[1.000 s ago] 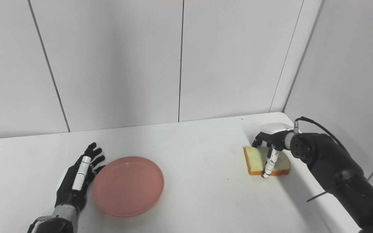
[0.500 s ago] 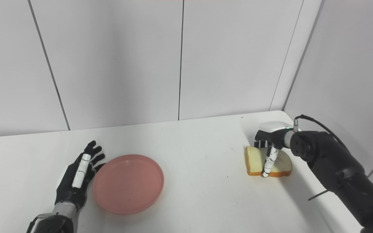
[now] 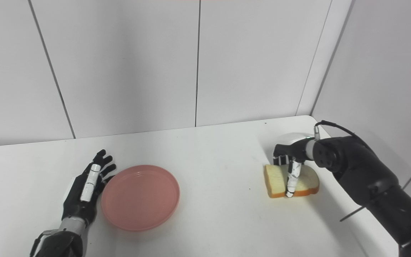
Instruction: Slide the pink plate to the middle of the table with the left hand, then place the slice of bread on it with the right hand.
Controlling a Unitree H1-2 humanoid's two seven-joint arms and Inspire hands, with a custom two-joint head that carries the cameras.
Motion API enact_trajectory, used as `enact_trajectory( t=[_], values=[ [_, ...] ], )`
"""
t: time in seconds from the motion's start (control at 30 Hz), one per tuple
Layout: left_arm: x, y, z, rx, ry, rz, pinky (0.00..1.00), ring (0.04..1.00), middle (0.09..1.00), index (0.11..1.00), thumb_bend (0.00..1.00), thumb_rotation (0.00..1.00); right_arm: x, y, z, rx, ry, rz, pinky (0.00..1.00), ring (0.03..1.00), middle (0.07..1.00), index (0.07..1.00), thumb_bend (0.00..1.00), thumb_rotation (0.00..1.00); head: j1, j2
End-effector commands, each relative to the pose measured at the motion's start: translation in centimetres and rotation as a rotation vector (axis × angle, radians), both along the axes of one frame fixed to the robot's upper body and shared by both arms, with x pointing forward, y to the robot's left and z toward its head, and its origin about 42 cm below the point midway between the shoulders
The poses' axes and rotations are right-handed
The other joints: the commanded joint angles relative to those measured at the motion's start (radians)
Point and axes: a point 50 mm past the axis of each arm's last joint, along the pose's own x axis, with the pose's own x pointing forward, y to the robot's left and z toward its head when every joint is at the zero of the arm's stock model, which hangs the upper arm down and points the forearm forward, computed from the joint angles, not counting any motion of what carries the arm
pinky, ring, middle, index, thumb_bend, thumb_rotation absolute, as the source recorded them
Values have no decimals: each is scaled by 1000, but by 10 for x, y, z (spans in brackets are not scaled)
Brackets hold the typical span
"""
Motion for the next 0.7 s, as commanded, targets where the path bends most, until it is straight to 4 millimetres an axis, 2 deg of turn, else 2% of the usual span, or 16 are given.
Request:
enact_trajectory(
  t=[0.0,0.07,0.33,0.67],
  values=[
    [1,-7,5,-1,-8,-9,769,873,905,893,821,825,9,7,48,-16,-99,51,486,538,617,676,707,370,6,1],
    [0,-9,4,-4,-8,-8,771,874,907,897,821,825,12,13,58,-7,-106,70,484,536,614,699,731,388,12,1],
    [0,-17,3,-13,-8,-10,780,881,911,894,845,809,21,49,87,3,-136,142,436,496,575,686,736,399,56,2],
    [1,-33,-2,-29,3,-4,775,888,916,876,940,780,35,112,110,10,-205,359,400,472,564,696,731,400,134,-2]
  ],
)
